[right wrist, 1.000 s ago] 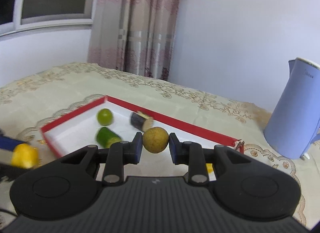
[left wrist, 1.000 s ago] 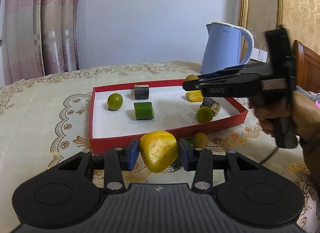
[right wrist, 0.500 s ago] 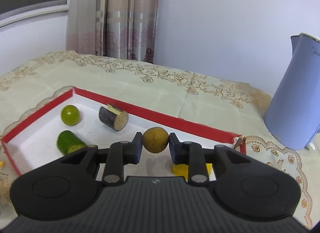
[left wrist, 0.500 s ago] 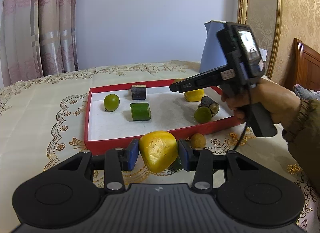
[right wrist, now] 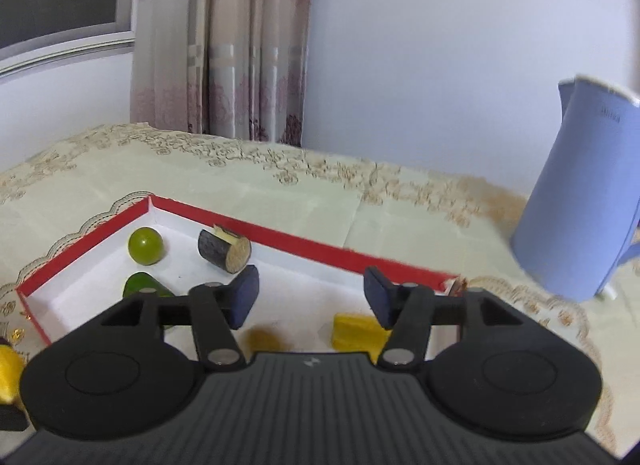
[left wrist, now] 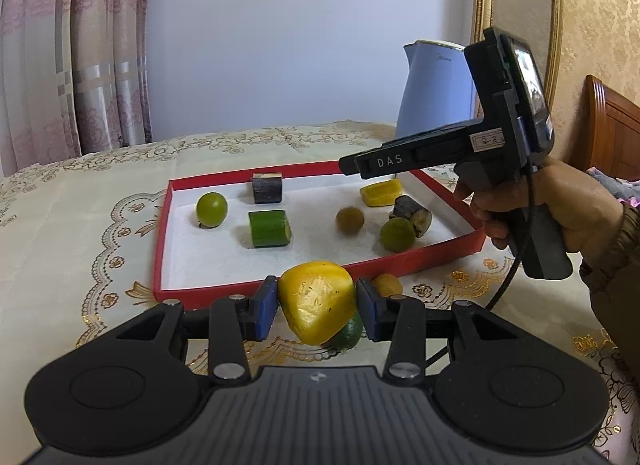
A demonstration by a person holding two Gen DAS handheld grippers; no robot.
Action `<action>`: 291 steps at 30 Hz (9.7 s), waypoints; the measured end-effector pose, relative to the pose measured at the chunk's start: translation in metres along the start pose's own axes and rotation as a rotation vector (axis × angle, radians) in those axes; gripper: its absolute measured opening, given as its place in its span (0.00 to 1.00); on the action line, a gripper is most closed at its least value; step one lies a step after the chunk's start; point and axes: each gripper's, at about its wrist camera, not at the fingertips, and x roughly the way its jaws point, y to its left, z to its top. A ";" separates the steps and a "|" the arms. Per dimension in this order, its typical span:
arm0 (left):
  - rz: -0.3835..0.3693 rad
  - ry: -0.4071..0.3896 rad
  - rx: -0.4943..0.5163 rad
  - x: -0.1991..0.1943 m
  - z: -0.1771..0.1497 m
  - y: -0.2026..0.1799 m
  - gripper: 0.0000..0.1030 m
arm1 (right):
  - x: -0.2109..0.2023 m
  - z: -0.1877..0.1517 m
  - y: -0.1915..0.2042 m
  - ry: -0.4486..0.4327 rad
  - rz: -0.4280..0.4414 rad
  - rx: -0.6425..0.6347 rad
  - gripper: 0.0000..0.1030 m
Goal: Organize fruits
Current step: 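Lower the yellow mango into the tray and open the left gripper, then grasp the green pepper chunk beside the tray with the left gripper, then grasp another brown longan with the right gripper while the left lifts the pepper chunk, then carry the green pepper chunk into the tray and open the left gripper, then carry the longan into the tray and open the right gripper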
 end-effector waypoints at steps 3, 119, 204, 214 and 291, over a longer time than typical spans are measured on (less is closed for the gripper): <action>-0.005 -0.004 0.003 0.000 0.003 -0.004 0.40 | -0.018 -0.001 -0.004 -0.026 0.002 0.070 0.71; 0.078 0.046 -0.015 0.024 -0.014 0.000 0.29 | -0.098 -0.068 0.037 -0.047 0.107 -0.121 0.65; 0.310 -0.032 -0.056 0.064 0.034 0.038 0.29 | -0.097 -0.078 0.044 -0.025 0.220 -0.145 0.23; 0.343 0.020 -0.052 0.086 0.038 0.047 0.29 | -0.097 -0.078 0.044 -0.025 0.222 -0.147 0.23; 0.430 -0.262 -0.272 0.018 0.033 0.073 0.81 | -0.026 -0.020 0.008 0.033 0.077 -0.045 0.23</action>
